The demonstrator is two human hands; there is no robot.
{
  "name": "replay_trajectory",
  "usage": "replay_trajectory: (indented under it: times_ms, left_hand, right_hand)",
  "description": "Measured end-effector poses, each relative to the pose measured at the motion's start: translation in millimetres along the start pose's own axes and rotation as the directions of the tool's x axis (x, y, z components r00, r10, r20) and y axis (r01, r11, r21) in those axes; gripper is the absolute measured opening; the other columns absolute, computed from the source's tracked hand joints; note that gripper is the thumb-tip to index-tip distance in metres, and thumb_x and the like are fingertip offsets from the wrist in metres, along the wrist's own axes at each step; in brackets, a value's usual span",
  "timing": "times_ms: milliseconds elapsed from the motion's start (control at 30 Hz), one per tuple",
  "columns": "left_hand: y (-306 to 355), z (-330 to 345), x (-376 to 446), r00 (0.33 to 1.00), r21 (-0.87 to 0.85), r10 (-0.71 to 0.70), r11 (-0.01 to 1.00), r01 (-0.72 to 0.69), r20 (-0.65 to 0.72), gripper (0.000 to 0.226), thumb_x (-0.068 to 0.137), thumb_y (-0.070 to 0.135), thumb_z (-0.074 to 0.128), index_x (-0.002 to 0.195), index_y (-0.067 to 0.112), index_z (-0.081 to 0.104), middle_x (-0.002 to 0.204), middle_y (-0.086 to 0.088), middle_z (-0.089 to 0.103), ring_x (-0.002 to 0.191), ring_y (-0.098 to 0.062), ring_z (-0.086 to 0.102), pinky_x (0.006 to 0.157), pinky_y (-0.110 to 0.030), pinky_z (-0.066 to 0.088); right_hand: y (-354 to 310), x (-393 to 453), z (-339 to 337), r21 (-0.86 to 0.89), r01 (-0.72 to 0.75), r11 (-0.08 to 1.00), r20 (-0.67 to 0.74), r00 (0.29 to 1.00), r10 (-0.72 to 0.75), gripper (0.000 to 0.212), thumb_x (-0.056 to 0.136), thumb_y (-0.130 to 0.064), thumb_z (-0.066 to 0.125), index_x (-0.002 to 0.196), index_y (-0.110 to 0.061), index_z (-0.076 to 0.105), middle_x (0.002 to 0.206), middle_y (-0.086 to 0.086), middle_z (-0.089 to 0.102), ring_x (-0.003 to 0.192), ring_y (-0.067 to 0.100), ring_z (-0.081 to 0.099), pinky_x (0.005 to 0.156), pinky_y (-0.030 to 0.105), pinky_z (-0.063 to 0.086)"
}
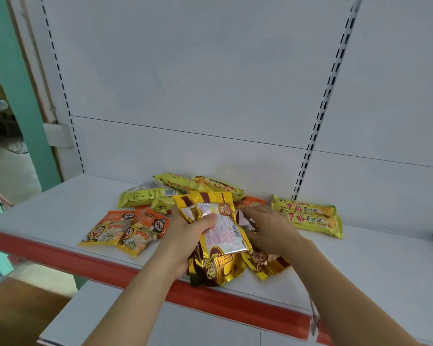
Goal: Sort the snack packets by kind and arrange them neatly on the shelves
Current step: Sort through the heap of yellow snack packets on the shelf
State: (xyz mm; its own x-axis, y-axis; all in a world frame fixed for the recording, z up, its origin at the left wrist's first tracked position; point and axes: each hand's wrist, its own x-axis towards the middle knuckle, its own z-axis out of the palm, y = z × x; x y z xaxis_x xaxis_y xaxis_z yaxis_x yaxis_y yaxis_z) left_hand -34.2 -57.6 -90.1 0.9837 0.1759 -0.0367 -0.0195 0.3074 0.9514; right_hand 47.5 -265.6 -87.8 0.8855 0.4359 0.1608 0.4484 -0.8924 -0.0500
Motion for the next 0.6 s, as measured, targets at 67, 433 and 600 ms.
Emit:
replay_trajectory:
  times_ms: [67,433,600]
  left_hand:
    - [0.1,1.4,1.1,1.000,-0.008,-0.002,1.000,0.002,-0.011,0.054,0.089,0.009,0.080,0.133,0.023,0.052,0.119,-0.007,0.075,0.100,-0.027,0.077,0.084,-0.050,0.064]
    - [6.3,17.3,0.9,0.997,0.005,0.059,0.998,-0.059,-0.044,0.063,0.083,0.020,0.087,0.133,0.029,0.049,0.128,-0.001,0.070,0.116,-0.027,0.069,0.103,-0.057,0.054]
    - [11.4,44.9,-4.2,0.987,0.067,0.161,0.985,-0.160,-0.009,0.076,0.069,0.053,0.084,0.136,0.042,0.051,0.132,0.011,0.069,0.125,-0.021,0.065,0.108,-0.056,0.050]
  right_hand:
    - [-0.2,1.0,1.5,-0.035,-0.011,0.999,-0.098,0.995,0.007,0.058,0.096,-0.059,0.048,0.147,-0.033,0.043,0.138,-0.006,0.058,0.129,0.020,0.051,0.106,0.039,0.042]
    - [2.6,-28.6,-52.7,0.511,-0.179,0.841,-0.530,0.704,0.472,0.042,0.093,-0.041,0.065,0.130,-0.024,0.058,0.101,0.000,0.072,0.090,0.022,0.066,0.074,0.032,0.048]
    - [-45.3,-46.7,-47.7,0.480,-0.035,0.877,-0.451,0.847,0.281,0.038,0.094,-0.049,0.059,0.128,-0.035,0.055,0.094,-0.012,0.060,0.082,0.011,0.059,0.061,0.021,0.038]
